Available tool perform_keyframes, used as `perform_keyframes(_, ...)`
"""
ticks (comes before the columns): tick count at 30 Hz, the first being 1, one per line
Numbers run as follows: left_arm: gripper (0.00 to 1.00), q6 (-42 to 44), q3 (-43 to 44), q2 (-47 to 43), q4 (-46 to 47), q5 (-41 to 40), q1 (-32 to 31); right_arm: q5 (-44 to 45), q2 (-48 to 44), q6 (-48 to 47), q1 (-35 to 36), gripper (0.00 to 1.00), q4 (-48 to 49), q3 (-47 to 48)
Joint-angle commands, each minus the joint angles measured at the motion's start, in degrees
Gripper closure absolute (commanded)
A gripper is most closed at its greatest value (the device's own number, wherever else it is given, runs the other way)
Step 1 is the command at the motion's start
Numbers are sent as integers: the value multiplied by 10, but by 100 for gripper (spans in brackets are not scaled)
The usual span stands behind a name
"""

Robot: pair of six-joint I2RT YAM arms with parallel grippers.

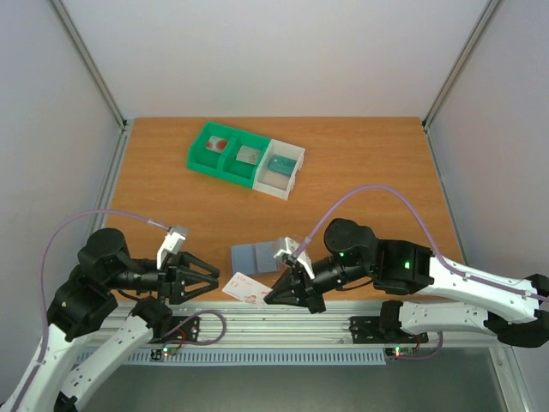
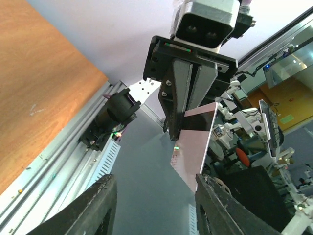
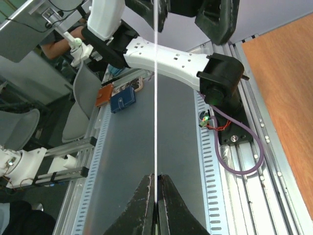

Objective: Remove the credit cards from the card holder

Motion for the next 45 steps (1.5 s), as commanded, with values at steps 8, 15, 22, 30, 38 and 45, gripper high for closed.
perform_keyframes(8,56,-5,-24,-4,42,39,0,1,25,10,1,99,-6,37)
perform_keyframes(15,48,7,-6,-6,24,-6,0,-9,31,1,1,99,-15,34)
perform_keyframes(22,47,-5,4,-11,43,-7,-1,-16,39,5,1,99,-8,31)
perform_keyframes(30,49,-10,-13,-17,52,12,-1,3,35,19,1,99,6,34)
perform_keyframes(38,66,-7,-26,-13,54,31,0,52,34,41,1,99,26,36)
perform_keyframes(45,100,11,-26,-6,32,1,-1,58,41,43,1,99,28,38)
